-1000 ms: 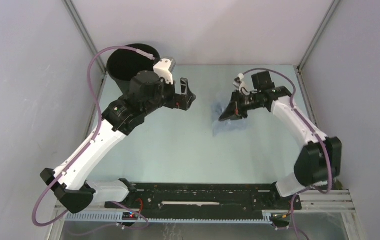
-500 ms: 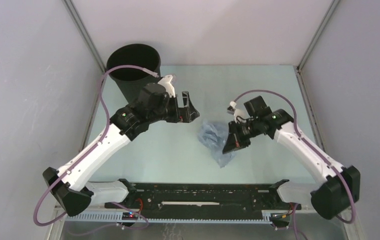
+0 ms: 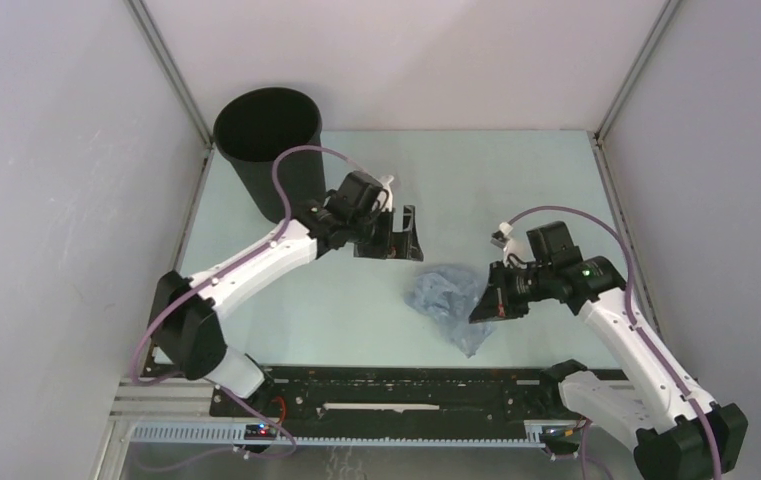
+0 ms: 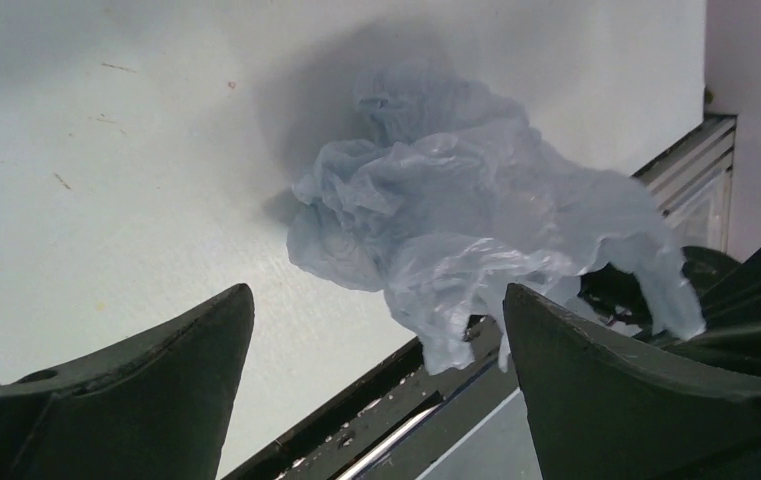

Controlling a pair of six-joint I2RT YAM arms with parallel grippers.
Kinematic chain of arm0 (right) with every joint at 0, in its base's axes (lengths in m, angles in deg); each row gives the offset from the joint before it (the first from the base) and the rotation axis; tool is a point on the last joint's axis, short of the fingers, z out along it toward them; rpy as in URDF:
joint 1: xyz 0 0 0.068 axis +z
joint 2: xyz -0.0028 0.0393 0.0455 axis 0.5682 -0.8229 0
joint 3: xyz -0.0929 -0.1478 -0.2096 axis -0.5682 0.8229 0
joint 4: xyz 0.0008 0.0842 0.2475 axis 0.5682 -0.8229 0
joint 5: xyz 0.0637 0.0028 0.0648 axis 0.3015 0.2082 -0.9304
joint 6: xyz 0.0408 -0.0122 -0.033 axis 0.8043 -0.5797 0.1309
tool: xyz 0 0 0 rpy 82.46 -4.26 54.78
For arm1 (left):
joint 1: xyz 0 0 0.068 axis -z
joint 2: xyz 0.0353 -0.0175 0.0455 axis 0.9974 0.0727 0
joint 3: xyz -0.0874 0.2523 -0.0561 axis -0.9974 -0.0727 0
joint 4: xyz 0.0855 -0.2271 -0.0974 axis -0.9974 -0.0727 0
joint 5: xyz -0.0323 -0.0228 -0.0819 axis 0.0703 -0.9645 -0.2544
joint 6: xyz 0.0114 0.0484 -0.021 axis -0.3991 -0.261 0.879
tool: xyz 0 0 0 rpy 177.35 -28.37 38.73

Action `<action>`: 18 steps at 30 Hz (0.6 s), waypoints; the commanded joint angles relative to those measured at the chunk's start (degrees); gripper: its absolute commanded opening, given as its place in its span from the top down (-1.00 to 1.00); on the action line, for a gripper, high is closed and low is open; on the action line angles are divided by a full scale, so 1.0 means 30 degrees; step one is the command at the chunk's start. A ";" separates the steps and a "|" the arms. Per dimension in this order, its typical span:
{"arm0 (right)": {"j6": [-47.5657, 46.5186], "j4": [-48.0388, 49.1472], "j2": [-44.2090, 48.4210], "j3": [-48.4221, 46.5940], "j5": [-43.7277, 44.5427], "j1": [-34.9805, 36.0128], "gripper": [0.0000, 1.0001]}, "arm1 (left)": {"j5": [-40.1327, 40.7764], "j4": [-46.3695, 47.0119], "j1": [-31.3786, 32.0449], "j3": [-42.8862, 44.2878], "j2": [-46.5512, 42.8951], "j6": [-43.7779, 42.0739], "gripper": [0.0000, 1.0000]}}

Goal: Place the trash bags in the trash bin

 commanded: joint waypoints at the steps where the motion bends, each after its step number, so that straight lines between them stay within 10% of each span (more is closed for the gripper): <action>1: 0.0487 -0.0315 0.0069 0.0107 -0.0135 -0.1225 1.00 | -0.1714 0.0386 0.0391 0.1087 0.0087 -0.1136 -1.00; 18: 0.0817 0.0726 -0.0271 0.0079 -0.0731 -0.2311 1.00 | 0.0368 -0.0016 0.3460 0.0819 0.2835 -0.2276 -0.57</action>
